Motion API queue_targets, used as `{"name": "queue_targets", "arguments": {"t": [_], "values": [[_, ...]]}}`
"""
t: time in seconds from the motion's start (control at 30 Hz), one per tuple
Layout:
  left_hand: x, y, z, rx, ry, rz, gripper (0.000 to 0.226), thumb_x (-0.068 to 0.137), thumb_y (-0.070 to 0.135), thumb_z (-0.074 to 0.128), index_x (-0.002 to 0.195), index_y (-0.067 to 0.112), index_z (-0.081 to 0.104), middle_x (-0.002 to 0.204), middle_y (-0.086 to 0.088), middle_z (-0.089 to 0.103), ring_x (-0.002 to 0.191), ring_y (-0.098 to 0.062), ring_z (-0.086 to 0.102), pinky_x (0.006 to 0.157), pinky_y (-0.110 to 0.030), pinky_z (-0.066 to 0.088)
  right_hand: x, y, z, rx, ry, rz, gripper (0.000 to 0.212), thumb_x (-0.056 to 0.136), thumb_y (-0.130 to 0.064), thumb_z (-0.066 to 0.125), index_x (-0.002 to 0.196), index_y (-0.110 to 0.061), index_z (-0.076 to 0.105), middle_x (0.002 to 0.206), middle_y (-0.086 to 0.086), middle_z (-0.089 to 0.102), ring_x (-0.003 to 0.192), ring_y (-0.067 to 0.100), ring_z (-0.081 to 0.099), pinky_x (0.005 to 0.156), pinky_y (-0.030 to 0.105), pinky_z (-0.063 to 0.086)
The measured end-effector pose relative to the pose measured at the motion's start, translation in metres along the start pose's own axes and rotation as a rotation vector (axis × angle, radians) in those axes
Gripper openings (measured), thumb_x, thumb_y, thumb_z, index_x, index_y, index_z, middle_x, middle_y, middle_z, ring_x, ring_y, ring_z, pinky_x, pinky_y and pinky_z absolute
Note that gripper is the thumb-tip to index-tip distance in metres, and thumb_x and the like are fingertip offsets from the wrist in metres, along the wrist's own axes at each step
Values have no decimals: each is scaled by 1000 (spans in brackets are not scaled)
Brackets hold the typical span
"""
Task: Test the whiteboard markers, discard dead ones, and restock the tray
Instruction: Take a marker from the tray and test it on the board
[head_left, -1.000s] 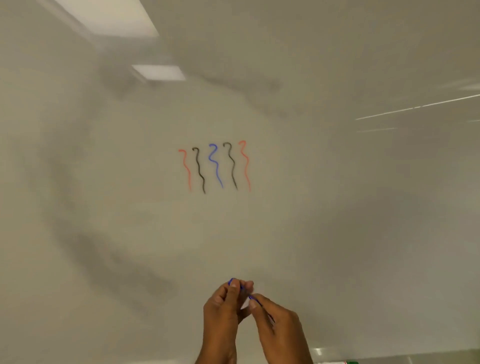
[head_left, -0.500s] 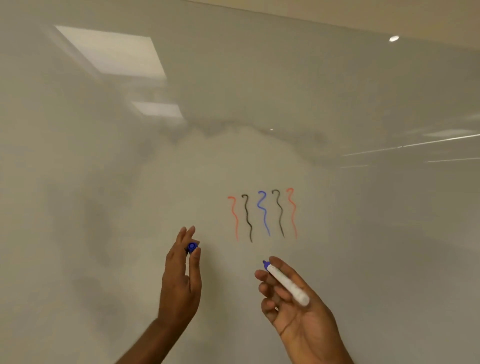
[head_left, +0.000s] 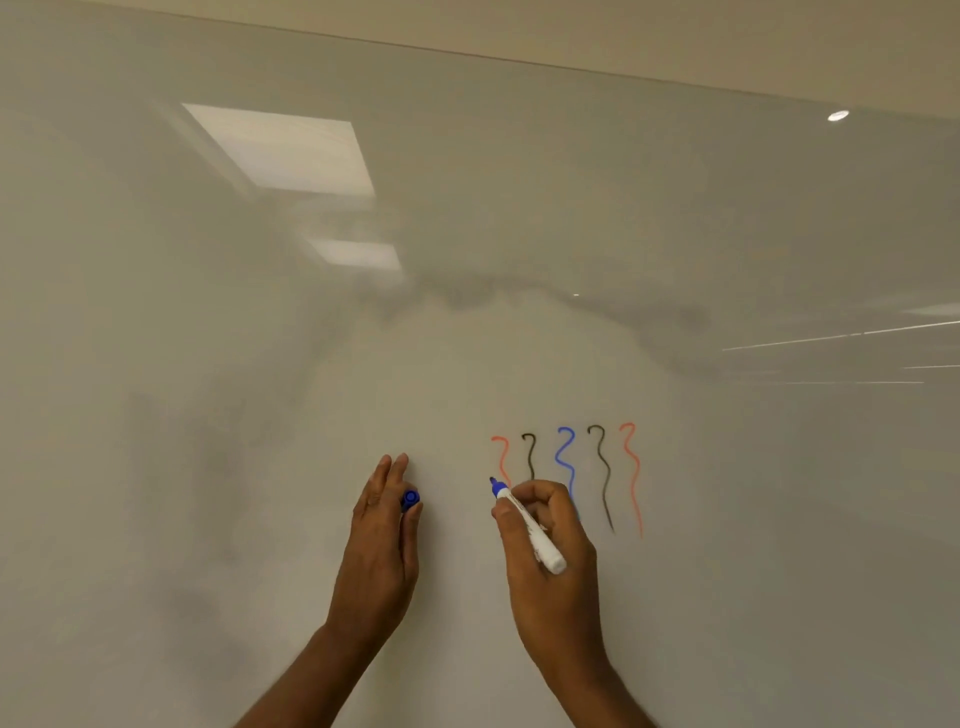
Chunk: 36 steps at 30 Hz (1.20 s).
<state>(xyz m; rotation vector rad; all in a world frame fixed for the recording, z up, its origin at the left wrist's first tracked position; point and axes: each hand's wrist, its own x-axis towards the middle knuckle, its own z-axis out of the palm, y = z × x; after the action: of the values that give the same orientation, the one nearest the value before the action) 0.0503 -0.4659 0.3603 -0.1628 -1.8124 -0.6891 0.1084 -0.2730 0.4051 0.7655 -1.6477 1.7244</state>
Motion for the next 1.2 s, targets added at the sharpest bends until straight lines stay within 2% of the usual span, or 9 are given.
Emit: {"name": "queue_targets", "arguments": {"t": [0.07,0.13,0.3,0.4,0.7,0.93,1.03,1.1,1.2], "values": [[2,-7,6,19,2,23,55,105,55,24,156,37,15,162,26,9,150,12,5,120,-10,6,9,11,5,-69,-8,-61,8,96,-33,63,102,-29,62,84,-5,65,70,16,59,59,26,52],[3,-12,11,40,17,46,62,105,57,20,158,25,22,164,12,17,151,10,4,120,-10,3,18,22,10,-118,-19,-114,14,96,-37,62,109,-32,63,90,-6,65,78,18,61,65,29,55],[4,-22,16,117,55,156,63,109,47,23,155,4,33,161,-8,30,154,1,7,123,-16,6,34,38,20,-208,-60,-218,28,96,-49,55,119,-33,61,96,-14,62,92,14,61,75,23,55],[5,-23,18,128,74,183,62,110,45,24,154,2,33,160,-10,32,154,-2,10,124,-19,7,43,44,26,-236,-82,-255,36,94,-57,49,122,-36,58,100,-18,60,97,10,61,77,21,54],[7,-30,20,159,75,245,58,110,40,27,152,0,37,159,-12,37,154,-15,21,126,-26,13,42,67,22,-223,-30,-244,34,95,-52,51,122,-35,60,106,-18,60,102,8,62,84,20,54],[6,-19,12,170,72,284,54,107,29,36,149,-4,39,158,-13,36,155,-9,16,126,-26,14,10,90,12,-278,-53,-147,30,91,-59,47,117,-46,54,98,-19,57,90,9,63,76,26,58],[4,-10,5,158,33,244,53,105,26,39,152,1,37,159,-7,33,154,-2,12,125,-21,12,-3,91,3,-341,-91,-85,26,91,-60,46,111,-46,54,93,-15,59,86,9,62,74,27,56],[0,1,-2,84,24,136,49,109,30,37,154,10,37,159,3,31,151,6,12,123,-17,13,-11,85,-3,-321,-102,-12,12,93,-53,54,102,-45,58,88,-12,62,83,10,63,72,27,57],[-12,27,-13,-136,68,-131,47,103,38,45,147,25,48,149,13,48,139,4,40,116,-25,36,-24,63,-8,-198,-90,24,4,93,-38,65,97,-38,63,81,-6,68,74,14,65,64,23,55]]}}
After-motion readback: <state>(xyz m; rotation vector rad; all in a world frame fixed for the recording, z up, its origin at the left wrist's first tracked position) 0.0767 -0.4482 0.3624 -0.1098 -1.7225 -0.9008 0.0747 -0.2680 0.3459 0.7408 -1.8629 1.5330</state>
